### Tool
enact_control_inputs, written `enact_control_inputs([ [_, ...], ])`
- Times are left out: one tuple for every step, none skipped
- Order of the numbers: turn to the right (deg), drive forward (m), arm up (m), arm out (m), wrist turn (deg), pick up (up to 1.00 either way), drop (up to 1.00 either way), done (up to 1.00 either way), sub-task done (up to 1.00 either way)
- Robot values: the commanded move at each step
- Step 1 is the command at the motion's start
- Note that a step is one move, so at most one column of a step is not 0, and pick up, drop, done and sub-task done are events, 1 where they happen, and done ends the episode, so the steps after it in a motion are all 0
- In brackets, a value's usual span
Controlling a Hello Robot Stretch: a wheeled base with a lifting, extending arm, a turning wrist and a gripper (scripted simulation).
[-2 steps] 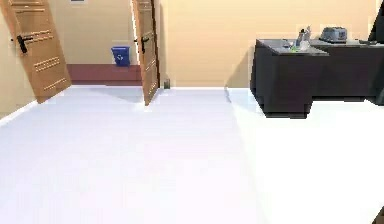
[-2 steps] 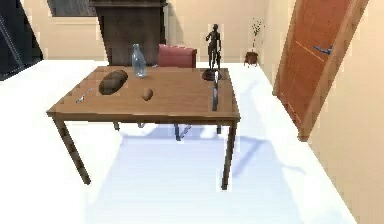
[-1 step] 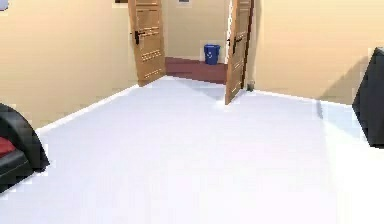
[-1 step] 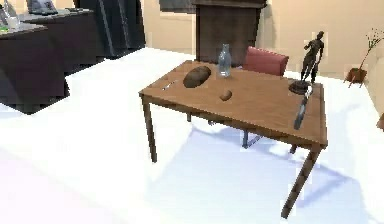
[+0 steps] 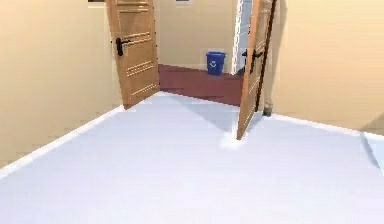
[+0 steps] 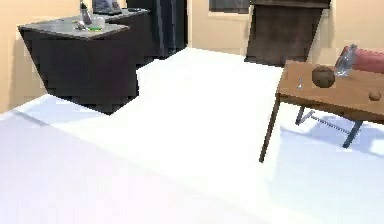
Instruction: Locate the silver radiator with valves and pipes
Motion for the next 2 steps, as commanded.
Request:
enact_control_inputs([
  [-3.0,0.0,0.0,0.0,0.0,0.0,0.0,0.0,0.0],
  [0.0,1.0,0.0,0.0,0.0,0.0,0.0,0.0,0.0],
])
